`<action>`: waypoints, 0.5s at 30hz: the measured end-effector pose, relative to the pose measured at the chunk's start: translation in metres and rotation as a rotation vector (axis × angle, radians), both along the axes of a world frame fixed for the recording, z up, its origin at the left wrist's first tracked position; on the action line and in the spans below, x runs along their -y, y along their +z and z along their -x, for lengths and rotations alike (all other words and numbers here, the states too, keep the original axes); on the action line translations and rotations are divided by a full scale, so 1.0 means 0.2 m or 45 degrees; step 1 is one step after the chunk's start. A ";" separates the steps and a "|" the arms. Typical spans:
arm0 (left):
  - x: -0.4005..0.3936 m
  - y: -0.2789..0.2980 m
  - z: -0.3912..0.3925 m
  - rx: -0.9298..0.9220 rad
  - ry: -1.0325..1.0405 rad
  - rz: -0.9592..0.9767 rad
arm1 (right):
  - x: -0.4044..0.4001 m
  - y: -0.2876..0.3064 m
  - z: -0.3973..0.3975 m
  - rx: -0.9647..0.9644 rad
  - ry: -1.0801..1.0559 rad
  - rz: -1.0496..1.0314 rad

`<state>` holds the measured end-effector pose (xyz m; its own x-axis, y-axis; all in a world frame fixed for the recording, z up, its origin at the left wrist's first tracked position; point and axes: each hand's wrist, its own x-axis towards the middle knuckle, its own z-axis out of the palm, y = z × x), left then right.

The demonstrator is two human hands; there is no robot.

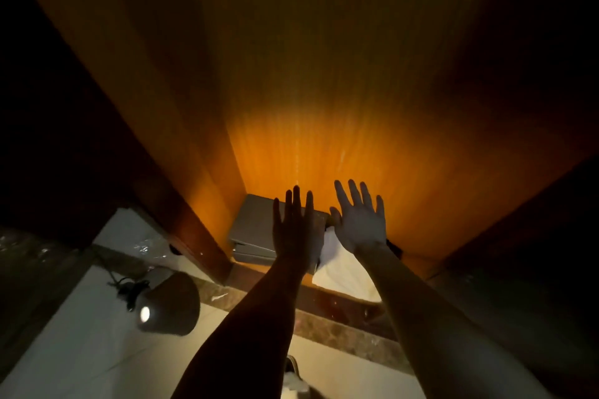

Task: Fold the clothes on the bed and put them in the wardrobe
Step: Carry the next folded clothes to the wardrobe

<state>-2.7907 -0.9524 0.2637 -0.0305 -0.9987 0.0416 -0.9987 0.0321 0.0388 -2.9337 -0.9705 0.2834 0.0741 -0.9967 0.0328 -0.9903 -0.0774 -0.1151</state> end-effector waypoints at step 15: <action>-0.44 0.78 -0.33 0.078 0.449 0.182 | -0.24 0.75 -0.42 0.073 0.427 0.196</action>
<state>-2.7238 -0.8635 0.4190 0.3068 -0.9326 0.1898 -0.9498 -0.3128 -0.0017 -2.8490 -0.9234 0.4330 0.3891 -0.9005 0.1941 -0.8994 -0.4169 -0.1314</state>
